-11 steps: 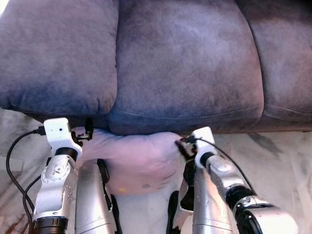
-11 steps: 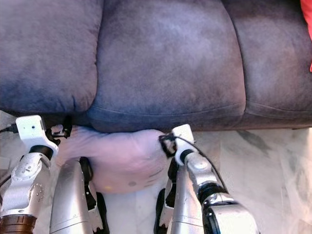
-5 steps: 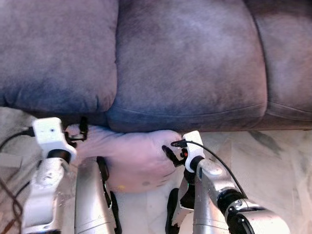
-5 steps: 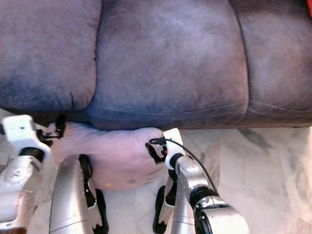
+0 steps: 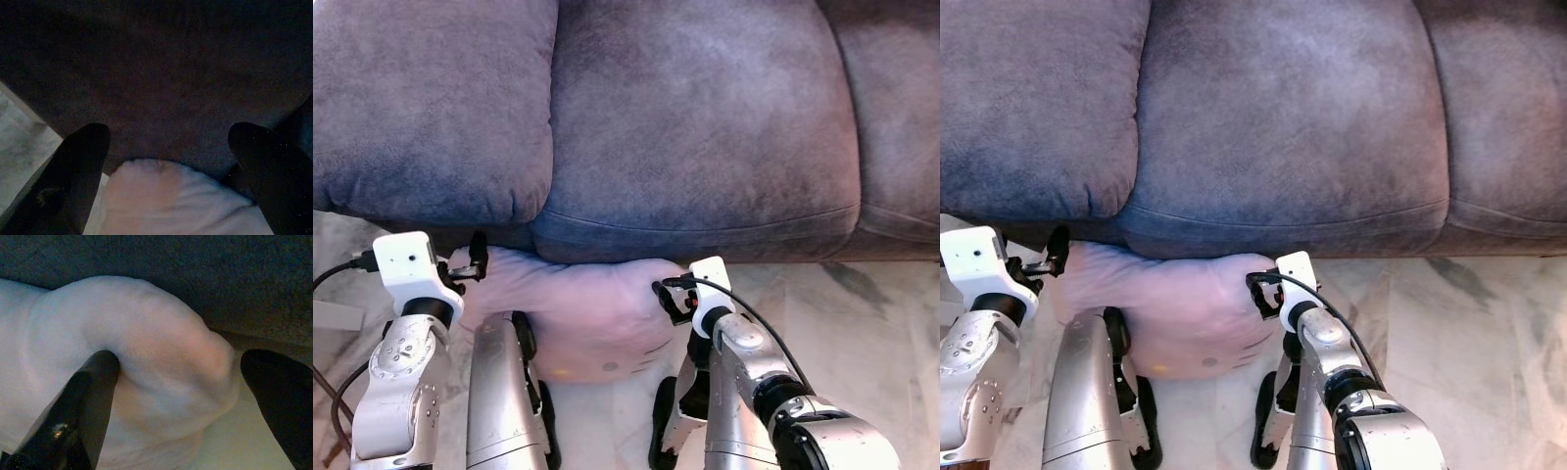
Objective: Move the pillow to the sofa from floor
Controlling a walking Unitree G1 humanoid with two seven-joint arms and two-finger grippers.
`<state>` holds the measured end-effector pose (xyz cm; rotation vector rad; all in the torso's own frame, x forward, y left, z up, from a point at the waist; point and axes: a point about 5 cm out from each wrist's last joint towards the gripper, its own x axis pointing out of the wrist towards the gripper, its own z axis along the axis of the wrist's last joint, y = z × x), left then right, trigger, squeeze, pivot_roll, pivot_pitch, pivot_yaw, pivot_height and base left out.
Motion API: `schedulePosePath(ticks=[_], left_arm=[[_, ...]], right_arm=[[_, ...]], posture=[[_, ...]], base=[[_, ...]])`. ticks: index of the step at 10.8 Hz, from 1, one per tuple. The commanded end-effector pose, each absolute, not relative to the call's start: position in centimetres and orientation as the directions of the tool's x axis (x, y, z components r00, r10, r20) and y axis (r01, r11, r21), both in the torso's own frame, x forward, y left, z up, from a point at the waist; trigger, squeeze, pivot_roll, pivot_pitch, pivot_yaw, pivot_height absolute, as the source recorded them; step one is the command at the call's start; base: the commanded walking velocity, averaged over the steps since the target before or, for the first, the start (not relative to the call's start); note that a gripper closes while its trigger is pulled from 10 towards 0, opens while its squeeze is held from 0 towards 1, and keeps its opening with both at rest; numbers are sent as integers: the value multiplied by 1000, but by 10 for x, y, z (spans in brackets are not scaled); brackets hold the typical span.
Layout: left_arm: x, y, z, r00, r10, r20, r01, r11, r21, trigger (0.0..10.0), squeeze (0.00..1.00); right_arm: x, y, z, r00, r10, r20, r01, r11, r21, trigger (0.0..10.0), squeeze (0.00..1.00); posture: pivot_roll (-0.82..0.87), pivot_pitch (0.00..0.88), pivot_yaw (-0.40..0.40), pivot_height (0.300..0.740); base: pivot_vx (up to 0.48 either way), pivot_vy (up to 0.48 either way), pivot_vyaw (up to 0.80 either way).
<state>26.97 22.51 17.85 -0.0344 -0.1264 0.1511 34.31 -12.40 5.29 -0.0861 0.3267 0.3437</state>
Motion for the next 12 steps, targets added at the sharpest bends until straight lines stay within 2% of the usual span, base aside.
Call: schedulePosePath(ticks=[1,2,3,12], left_arm=[[266,225,175,983,156,100,-152,988,-38,10000,0],[264,227,176,983,158,96,-156,987,-32,10000,0],[263,228,176,983,160,95,-158,987,-29,10000,0],[266,223,173,984,157,83,-154,987,-44,10000,0]], right_arm=[[336,-124,42,874,315,-369,-347,938,-21,10000,0],[333,-119,39,864,339,-373,-366,931,-2,1098,0],[331,-118,38,861,345,-373,-369,929,8,0,0],[324,-121,29,845,354,-400,-386,922,0,0,0]], posture=[[313,527,-99,493],[323,530,-95,493],[324,531,-94,493],[301,511,-109,493]], base=[[0,0,0],[0,0,0],[0,0,0],[0,0,0]])
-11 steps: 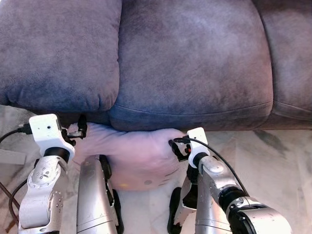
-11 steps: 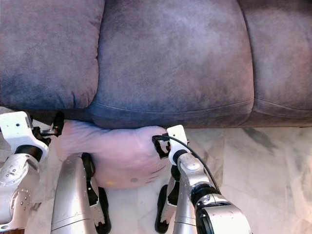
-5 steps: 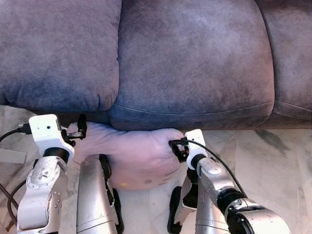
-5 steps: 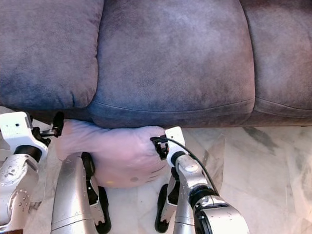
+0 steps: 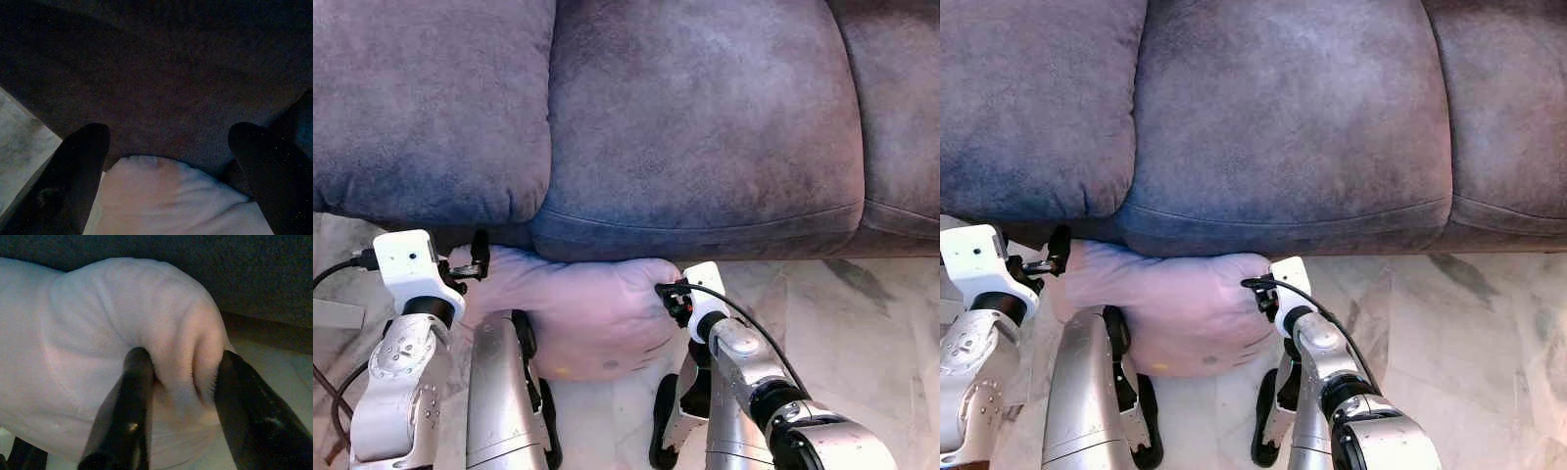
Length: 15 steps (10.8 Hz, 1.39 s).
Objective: Move the pillow to the sofa from floor
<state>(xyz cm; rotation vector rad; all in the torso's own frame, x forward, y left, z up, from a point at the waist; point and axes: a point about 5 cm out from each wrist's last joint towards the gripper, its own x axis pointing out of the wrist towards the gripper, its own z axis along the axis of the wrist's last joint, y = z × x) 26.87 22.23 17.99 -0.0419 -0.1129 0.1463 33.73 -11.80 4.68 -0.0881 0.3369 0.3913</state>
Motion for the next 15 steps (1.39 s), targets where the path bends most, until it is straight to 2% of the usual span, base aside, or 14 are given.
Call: schedulePosePath(ticks=[1,12,13,15], left_arm=[[267,222,172,984,158,84,-154,987,-47,10000,0],[277,223,162,983,169,75,-164,984,-70,10000,0],[277,222,158,983,168,70,-163,984,-71,10000,0],[276,220,155,984,168,63,-164,984,-75,10000,0]], right_arm=[[324,-121,29,845,354,-400,-386,923,2,0,0],[323,-115,29,846,372,-381,-376,924,68,0,0],[322,-116,27,847,362,-388,-364,929,73,10000,0],[319,-118,24,846,357,-395,-353,932,87,10000,0]], posture=[[298,508,-111,493],[268,452,-122,493],[262,446,-122,493],[262,434,-123,493]], base=[[0,0,0],[0,0,0],[0,0,0],[0,0,0]])
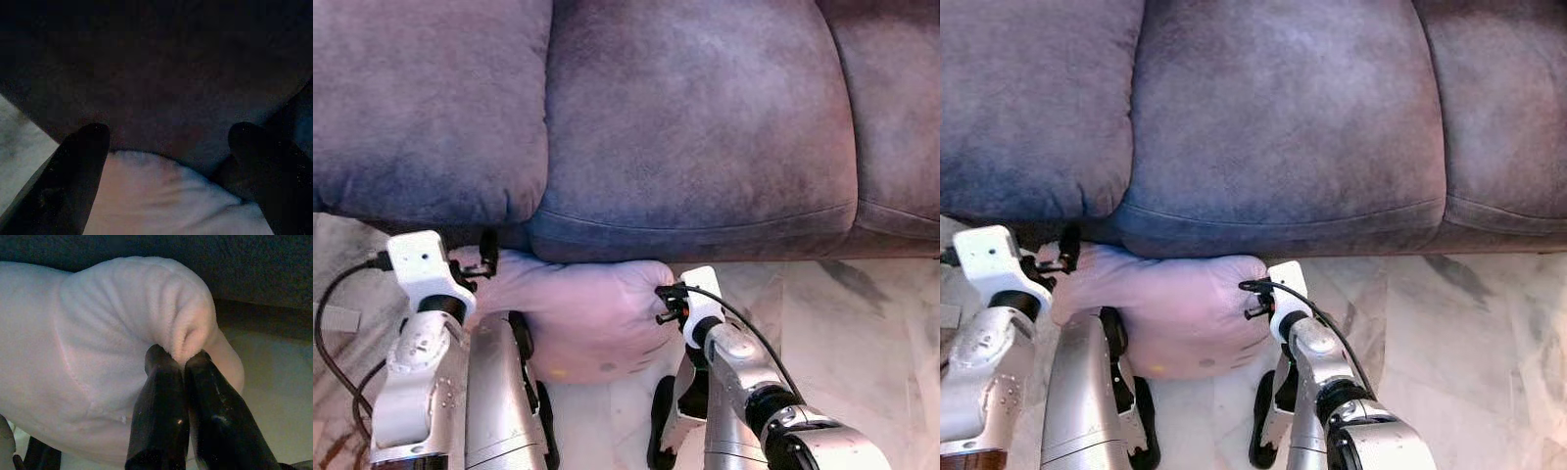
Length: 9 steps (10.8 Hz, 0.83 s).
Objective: Move the pillow to the sofa from floor
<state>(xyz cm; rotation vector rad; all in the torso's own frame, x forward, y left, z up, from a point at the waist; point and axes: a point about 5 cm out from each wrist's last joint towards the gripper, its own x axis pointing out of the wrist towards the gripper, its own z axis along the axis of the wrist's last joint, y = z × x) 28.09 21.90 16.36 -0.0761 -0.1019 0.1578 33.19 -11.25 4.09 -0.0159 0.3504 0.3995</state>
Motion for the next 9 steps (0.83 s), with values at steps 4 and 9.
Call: schedulePosePath(ticks=[4,9], left_arm=[[276,220,152,984,169,64,-164,984,-72,10000,0],[278,221,153,983,168,72,-163,984,-69,10000,0]], right_arm=[[315,-120,19,844,356,-402,-345,933,102,10000,1000],[315,-118,18,835,357,-418,-353,931,90,10000,0]], posture=[[262,426,-125,493],[267,419,-123,493]], base=[[0,0,0],[0,0,0]])
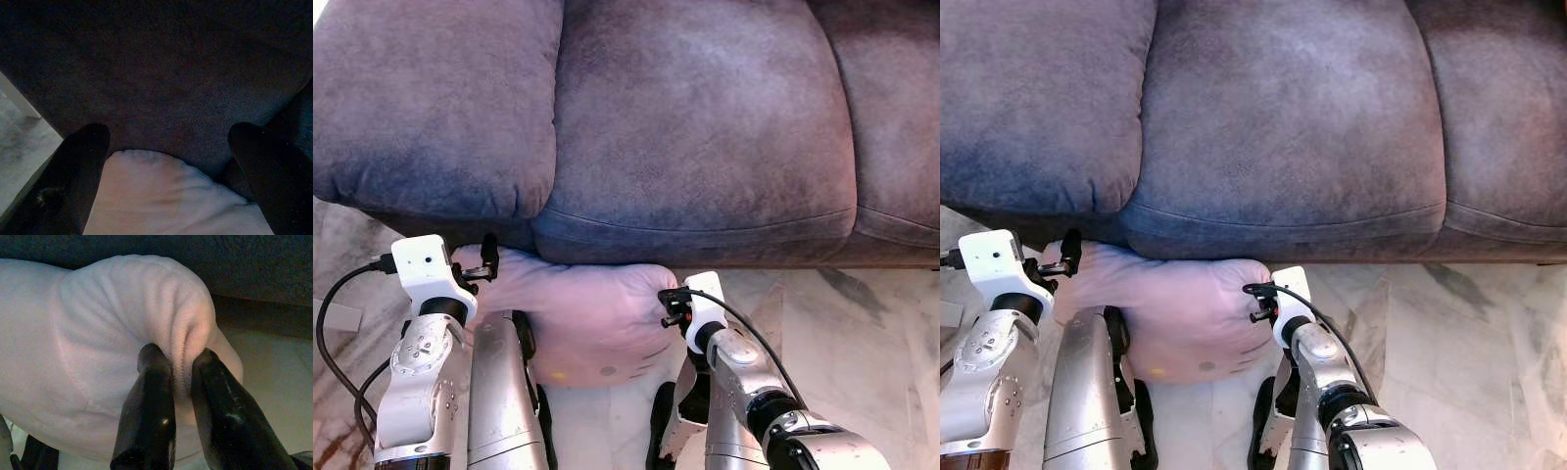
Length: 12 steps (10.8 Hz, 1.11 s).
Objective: Move the pillow to the sofa from floor
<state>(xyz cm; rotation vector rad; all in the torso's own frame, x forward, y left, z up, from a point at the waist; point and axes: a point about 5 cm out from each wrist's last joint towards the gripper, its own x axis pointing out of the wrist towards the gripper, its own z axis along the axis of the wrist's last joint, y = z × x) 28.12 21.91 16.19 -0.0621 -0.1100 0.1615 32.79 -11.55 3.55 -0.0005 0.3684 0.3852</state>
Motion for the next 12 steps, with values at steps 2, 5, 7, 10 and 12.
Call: schedulePosePath(ticks=[2,5,7,10,12], left_arm=[[278,222,153,983,168,70,-163,984,-67,10000,0],[277,221,152,984,165,66,-161,985,-67,10000,0],[277,221,152,984,164,65,-160,985,-66,10000,0],[278,222,151,984,165,62,-160,985,-66,10000,0],[278,221,151,985,162,62,-158,985,-67,10000,0]], right_arm=[[313,-118,17,830,368,-419,-362,927,97,0,0],[312,-118,16,828,376,-416,-365,925,109,0,0],[312,-117,16,828,382,-411,-369,923,114,0,0],[312,-116,17,830,387,-403,-372,921,116,0,0],[312,-115,17,831,386,-400,-370,921,121,0,0]], posture=[[265,428,-122,493],[264,434,-121,493],[262,436,-120,493],[261,438,-118,493],[259,436,-116,493]], base=[[0,0,0],[0,0,0],[0,0,0],[0,0,0],[0,0,0]])
